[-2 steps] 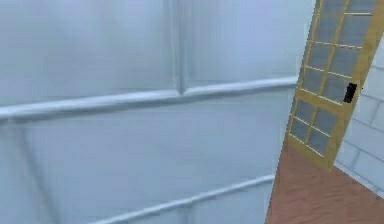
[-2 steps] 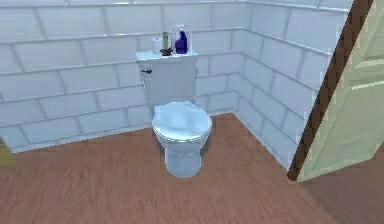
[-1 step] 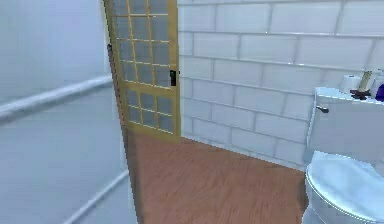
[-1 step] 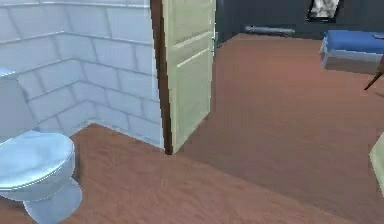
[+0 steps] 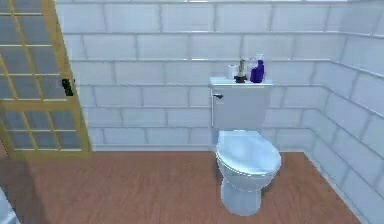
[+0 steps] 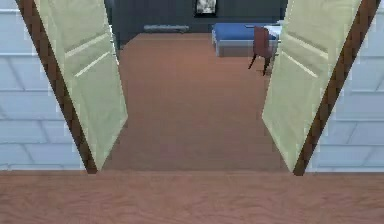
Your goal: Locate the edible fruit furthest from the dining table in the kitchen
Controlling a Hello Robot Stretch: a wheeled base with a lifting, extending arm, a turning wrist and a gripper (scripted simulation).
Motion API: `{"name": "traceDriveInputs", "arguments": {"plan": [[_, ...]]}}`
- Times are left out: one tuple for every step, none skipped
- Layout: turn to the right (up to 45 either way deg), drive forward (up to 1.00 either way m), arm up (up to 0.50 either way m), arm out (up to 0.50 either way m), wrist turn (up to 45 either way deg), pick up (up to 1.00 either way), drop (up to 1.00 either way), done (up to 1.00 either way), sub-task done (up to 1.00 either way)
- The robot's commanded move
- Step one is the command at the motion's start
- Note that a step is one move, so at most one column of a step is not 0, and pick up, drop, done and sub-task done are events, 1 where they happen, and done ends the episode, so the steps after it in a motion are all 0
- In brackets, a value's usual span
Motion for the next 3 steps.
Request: {"name": "traceDriveInputs", "arguments": {"plan": [[0.0,0.75,0.00,0.00,0.0,0.00,0.00,0.00,0.00],[-45.0,0.00,0.00,0.00,0.0,0.00,0.00,0.00,0.00],[-15.0,0.00,0.00,0.00,0.0,0.00,0.00,0.00,0.00]]}}
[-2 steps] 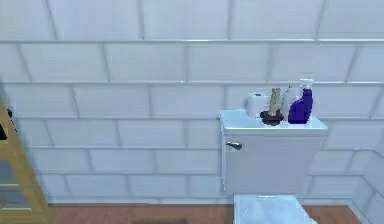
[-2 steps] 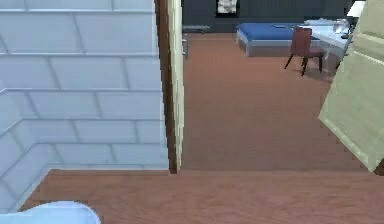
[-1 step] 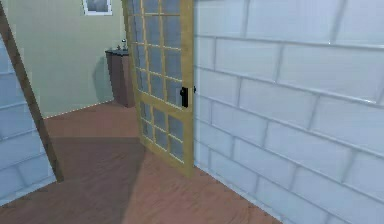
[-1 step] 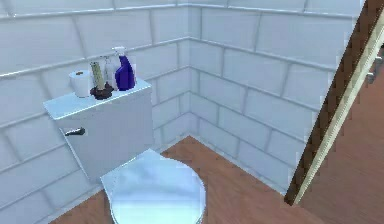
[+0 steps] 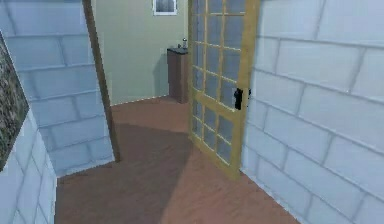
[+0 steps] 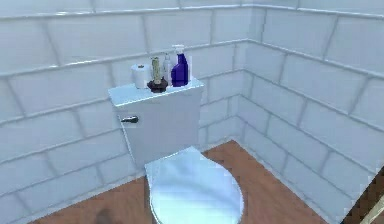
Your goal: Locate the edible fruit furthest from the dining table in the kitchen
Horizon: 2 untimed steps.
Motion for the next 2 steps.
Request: {"name": "traceDriveInputs", "arguments": {"plan": [[0.0,0.30,0.00,0.00,0.0,0.00,0.00,0.00,0.00],[-12.0,0.00,0.00,0.00,0.0,0.00,0.00,0.00,0.00]]}}
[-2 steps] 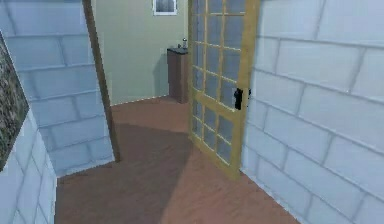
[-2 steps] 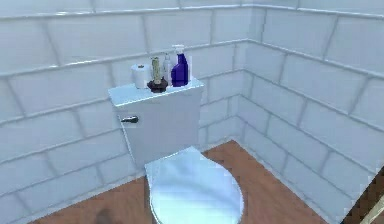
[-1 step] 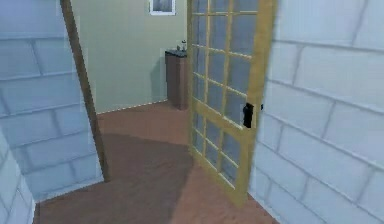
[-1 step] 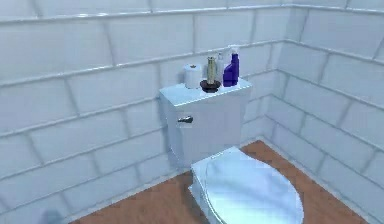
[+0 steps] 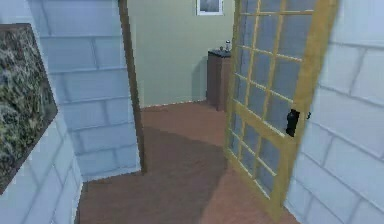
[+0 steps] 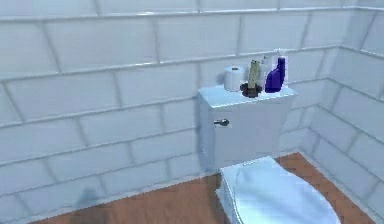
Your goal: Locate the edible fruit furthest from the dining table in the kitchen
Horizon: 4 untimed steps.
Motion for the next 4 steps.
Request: {"name": "traceDriveInputs", "arguments": {"plan": [[0.0,1.00,0.00,0.00,0.0,0.00,0.00,0.00,0.00],[0.0,1.00,0.00,0.00,0.0,0.00,0.00,0.00,0.00],[-18.0,0.00,0.00,0.00,0.0,0.00,0.00,0.00,0.00],[0.0,0.05,0.00,0.00,0.0,0.00,0.00,0.00,0.00]]}}
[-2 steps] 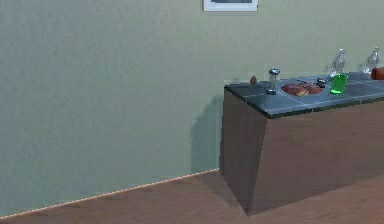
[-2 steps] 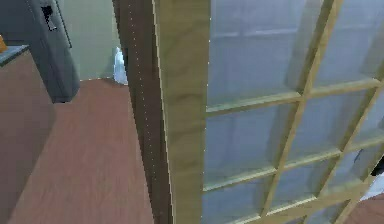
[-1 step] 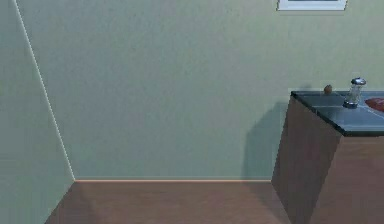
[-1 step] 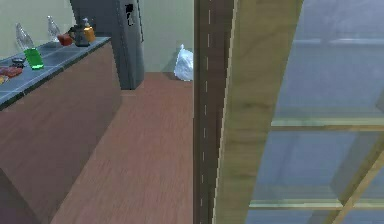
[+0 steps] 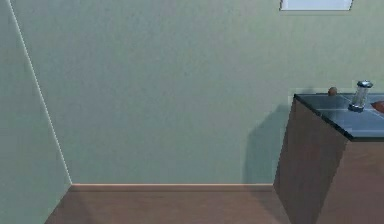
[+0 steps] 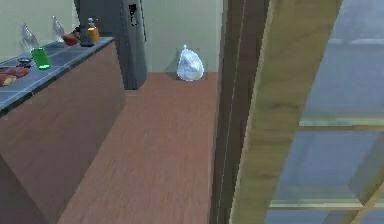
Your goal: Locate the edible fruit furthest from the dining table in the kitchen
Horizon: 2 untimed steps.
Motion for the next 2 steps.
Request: {"name": "traceDriveInputs", "arguments": {"plan": [[0.0,0.30,0.00,0.00,0.0,0.00,0.00,0.00,0.00],[45.0,0.00,0.00,0.00,0.0,0.00,0.00,0.00,0.00]]}}
